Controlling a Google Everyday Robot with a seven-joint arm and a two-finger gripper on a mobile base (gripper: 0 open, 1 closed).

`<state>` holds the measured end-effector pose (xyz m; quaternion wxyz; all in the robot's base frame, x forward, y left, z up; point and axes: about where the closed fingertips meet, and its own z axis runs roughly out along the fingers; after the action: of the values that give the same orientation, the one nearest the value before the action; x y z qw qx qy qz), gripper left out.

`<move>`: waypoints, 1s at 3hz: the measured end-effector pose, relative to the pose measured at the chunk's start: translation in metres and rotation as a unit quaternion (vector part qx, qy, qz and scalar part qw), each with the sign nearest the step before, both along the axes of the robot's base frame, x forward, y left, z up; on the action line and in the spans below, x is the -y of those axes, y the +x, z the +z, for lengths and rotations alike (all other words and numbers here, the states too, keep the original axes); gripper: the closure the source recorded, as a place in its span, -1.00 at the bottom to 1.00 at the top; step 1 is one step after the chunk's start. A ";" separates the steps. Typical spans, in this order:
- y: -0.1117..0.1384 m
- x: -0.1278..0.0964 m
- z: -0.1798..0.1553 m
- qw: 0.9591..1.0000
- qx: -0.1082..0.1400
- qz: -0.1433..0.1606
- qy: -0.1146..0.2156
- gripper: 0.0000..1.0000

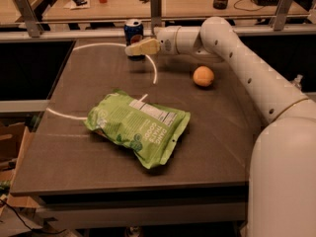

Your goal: Pick pepsi can

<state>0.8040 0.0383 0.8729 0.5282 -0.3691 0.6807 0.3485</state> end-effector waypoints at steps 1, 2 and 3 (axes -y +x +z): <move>0.013 -0.007 -0.007 1.000 0.012 0.003 -0.005 -1.00; 0.021 -0.008 -0.009 1.000 0.023 0.002 -0.009 -0.68; 0.024 -0.008 -0.009 1.000 0.028 0.002 -0.011 -0.21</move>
Offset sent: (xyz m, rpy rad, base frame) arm 0.0332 0.0004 -0.0093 -0.0304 -0.0758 -0.0102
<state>0.8284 0.0462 0.8642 0.5418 -0.3861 0.6687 0.3319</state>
